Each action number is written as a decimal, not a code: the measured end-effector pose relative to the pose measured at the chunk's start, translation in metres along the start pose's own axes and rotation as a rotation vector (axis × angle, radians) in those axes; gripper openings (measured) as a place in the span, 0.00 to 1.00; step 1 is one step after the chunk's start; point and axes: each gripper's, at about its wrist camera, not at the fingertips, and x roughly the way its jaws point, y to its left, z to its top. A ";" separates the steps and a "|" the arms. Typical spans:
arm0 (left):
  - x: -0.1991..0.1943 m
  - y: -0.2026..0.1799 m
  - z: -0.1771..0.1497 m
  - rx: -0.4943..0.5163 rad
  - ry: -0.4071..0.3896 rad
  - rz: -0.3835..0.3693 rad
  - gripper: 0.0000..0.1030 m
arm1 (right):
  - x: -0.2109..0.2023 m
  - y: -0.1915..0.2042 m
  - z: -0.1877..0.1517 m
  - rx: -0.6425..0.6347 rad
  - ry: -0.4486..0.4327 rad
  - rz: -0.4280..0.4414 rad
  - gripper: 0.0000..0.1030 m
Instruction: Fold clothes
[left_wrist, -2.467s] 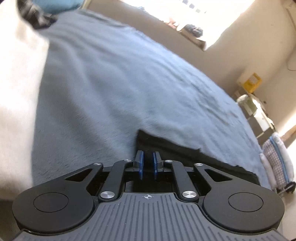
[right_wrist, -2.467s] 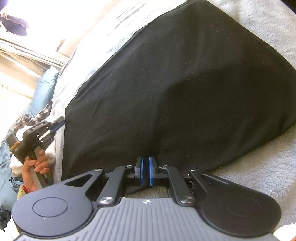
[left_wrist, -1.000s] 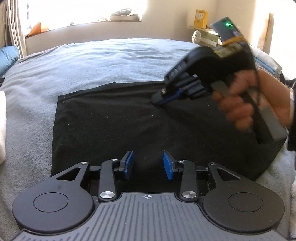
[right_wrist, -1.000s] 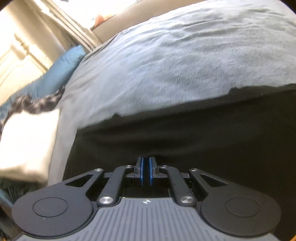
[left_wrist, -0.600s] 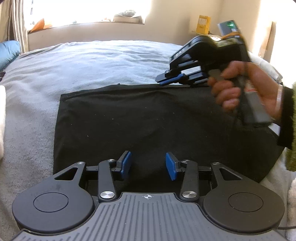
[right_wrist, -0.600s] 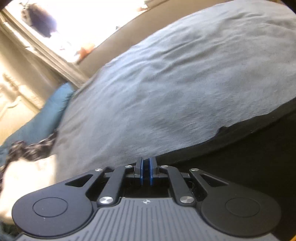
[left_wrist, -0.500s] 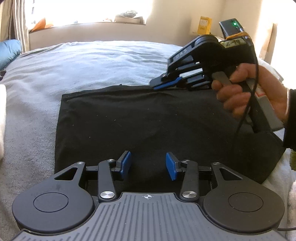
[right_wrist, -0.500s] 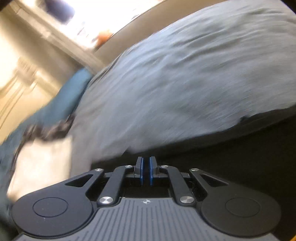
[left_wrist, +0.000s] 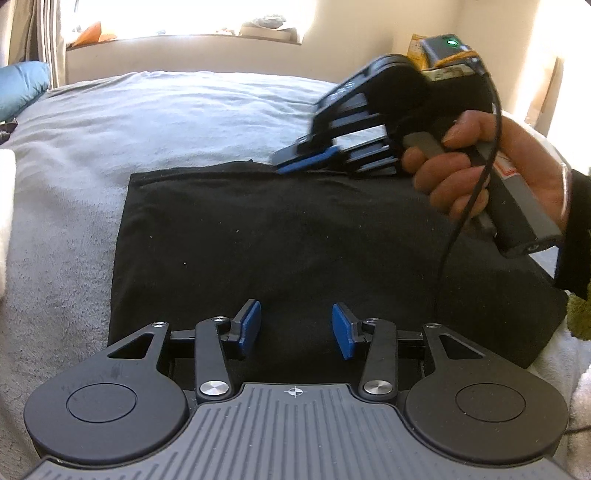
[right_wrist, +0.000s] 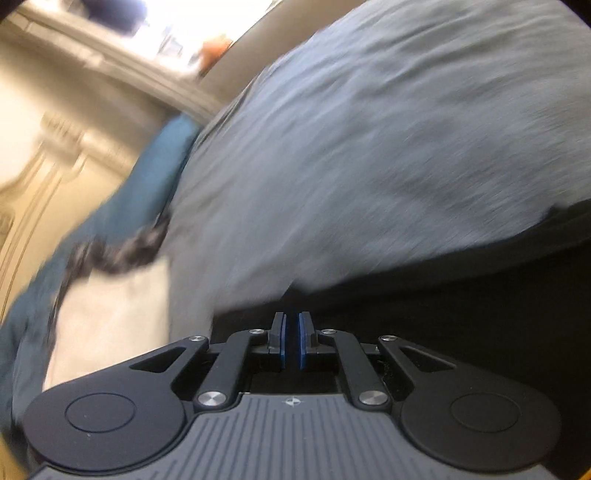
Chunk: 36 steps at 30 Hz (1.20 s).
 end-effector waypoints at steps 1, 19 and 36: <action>0.000 0.000 0.000 0.001 0.000 0.001 0.42 | 0.009 0.001 0.001 -0.007 0.007 -0.024 0.06; -0.003 -0.012 0.008 0.004 -0.006 -0.049 0.43 | -0.130 -0.045 -0.021 0.131 -0.147 -0.071 0.07; 0.012 -0.021 0.010 0.012 0.031 -0.094 0.44 | -0.127 -0.114 0.016 0.335 -0.369 -0.119 0.07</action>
